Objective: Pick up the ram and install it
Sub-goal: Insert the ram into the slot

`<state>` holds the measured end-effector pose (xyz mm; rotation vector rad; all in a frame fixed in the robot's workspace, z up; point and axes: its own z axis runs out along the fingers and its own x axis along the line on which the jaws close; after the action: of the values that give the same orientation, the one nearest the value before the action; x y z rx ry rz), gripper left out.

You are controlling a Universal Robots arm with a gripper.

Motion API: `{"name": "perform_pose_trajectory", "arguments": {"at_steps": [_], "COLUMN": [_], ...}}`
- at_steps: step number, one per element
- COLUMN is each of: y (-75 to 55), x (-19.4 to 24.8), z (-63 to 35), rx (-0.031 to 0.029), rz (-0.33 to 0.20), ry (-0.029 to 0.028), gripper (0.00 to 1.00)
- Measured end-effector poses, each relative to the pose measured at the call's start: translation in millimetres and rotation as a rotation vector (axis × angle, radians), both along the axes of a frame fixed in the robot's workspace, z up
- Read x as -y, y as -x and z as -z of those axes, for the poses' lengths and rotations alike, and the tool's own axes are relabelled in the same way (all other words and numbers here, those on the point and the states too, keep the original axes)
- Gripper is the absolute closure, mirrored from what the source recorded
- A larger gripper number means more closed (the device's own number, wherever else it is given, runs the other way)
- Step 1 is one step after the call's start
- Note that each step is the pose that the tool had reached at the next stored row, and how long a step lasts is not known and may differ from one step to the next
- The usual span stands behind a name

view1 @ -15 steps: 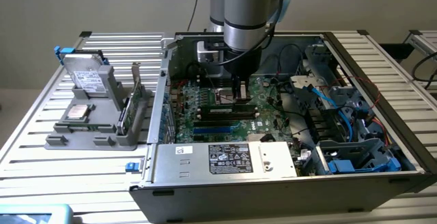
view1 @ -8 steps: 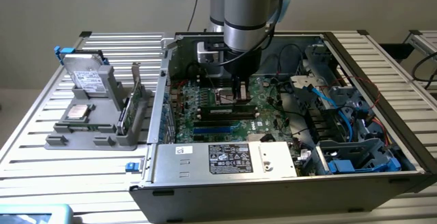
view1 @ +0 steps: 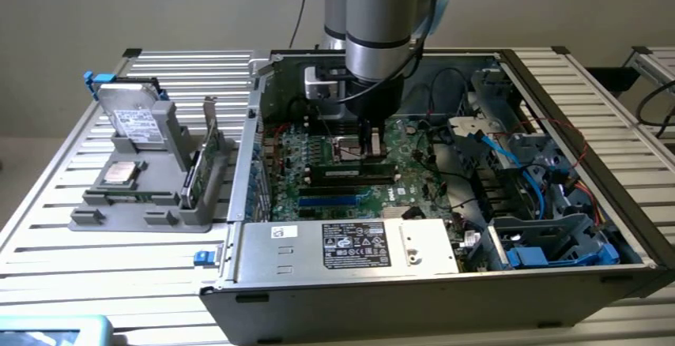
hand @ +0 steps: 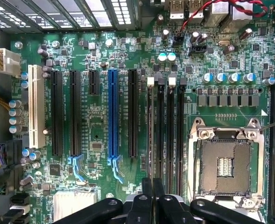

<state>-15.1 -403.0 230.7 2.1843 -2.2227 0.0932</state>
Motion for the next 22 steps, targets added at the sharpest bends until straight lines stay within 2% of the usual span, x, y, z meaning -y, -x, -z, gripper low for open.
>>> {"name": "perform_pose_trajectory", "arguments": {"at_steps": [5,18,22], "y": [0.0,0.0,0.0], "x": [-0.8,-2.2,-2.1], "z": [0.3,0.3,0.2], "rx": [0.0024,0.0025,0.0025], "rz": [0.002,0.021,0.021], "ry": [0.0018,0.0019,0.0043], "gripper": [0.88,0.88,0.88]}}
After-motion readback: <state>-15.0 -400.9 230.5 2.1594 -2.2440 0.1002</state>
